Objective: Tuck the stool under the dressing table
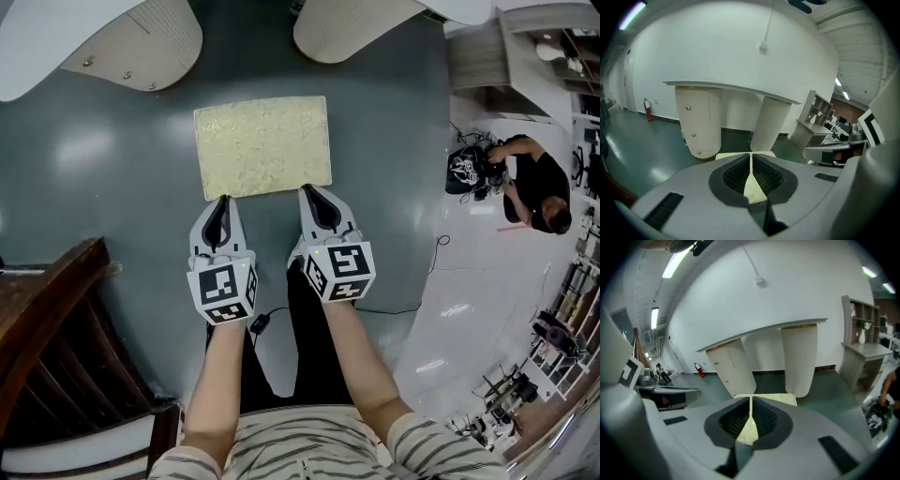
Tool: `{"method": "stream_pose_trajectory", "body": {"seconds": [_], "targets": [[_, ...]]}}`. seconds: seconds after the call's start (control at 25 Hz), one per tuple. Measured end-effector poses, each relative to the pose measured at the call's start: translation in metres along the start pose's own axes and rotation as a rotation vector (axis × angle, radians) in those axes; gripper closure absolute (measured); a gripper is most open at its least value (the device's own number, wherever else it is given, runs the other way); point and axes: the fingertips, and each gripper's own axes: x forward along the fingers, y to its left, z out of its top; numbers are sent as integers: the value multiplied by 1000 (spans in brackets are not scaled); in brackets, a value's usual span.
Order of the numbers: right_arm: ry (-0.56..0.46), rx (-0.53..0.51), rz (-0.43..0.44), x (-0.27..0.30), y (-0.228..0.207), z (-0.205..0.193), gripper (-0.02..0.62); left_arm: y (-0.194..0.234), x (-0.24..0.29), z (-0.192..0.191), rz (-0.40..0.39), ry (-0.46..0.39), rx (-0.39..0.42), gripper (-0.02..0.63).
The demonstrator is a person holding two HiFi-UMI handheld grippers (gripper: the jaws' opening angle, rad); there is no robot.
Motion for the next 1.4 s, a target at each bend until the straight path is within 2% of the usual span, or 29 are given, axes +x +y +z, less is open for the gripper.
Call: {"method": "stream_pose_trajectory", "body": {"seconds": [0.12,0.2,0.24,0.64,1.04,1.4], "targets": [[30,11,-18,13,-9,-21,586,3,12,-24,2,39,-20,590],[57,30,-24,20,-13,-36,517,8,19,-42,13,72,-35,534],[70,40,-27,24,-16,-43,505,10,22,-51,17,86,-44,526],[192,111,-71,61,-45,-114,458,31,62,-122,55,198,-71,463],[262,135,-108,95,-68,-160,395,39,94,-175,80,273,-75,427],[323,99,-181,100,-87,-194,354,52,107,-203,129,322,-66,397]]}}
